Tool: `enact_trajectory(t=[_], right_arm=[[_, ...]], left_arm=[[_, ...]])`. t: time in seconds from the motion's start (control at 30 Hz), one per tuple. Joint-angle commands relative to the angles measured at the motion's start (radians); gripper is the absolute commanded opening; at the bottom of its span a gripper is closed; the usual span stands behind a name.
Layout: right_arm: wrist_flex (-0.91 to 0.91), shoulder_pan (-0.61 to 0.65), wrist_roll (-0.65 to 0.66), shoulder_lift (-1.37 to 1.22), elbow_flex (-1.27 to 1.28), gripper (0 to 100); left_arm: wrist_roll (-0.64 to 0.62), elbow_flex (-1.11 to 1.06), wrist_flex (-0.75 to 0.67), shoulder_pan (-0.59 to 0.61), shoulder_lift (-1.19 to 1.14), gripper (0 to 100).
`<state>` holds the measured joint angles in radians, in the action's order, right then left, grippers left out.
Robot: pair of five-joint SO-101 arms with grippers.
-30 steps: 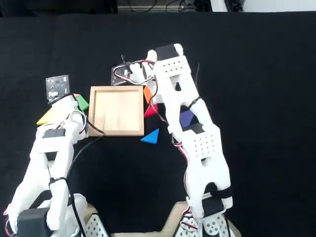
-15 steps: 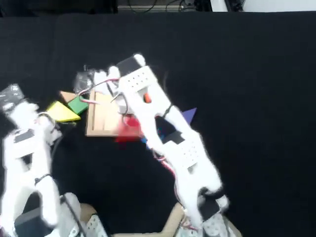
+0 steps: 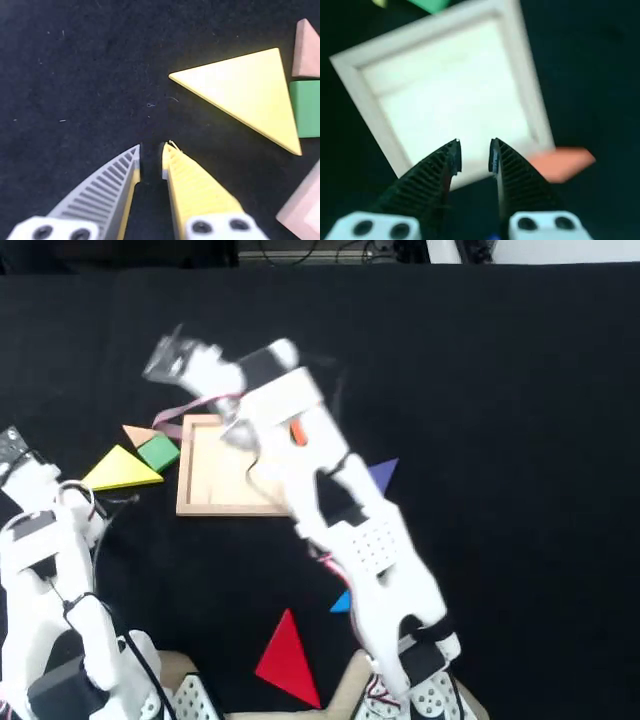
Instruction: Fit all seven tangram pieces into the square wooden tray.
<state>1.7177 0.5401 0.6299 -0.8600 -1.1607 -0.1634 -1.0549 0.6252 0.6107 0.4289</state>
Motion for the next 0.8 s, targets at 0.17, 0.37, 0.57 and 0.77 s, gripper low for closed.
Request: enact_trajectory(t=[0.17,0.37,0.57,0.77], right_arm=[[0.051,-0.255,-0.035,0.334,-0.036,9.3],[0.049,-0.279,-0.068,0.723,0.341,9.3],[0.029,-0.187,-0.072,1.038,1.013,9.3],[-0.081,0.032,0.060,1.171,1.578,6.1]], left_arm=[[0.015,-0.013,-0.063,-0.027,0.018,9],[0.017,-0.013,-0.066,-0.050,0.015,9],[0.018,-0.015,-0.066,-0.064,0.009,9],[0.063,-0.018,-0.061,-0.064,0.008,9]])
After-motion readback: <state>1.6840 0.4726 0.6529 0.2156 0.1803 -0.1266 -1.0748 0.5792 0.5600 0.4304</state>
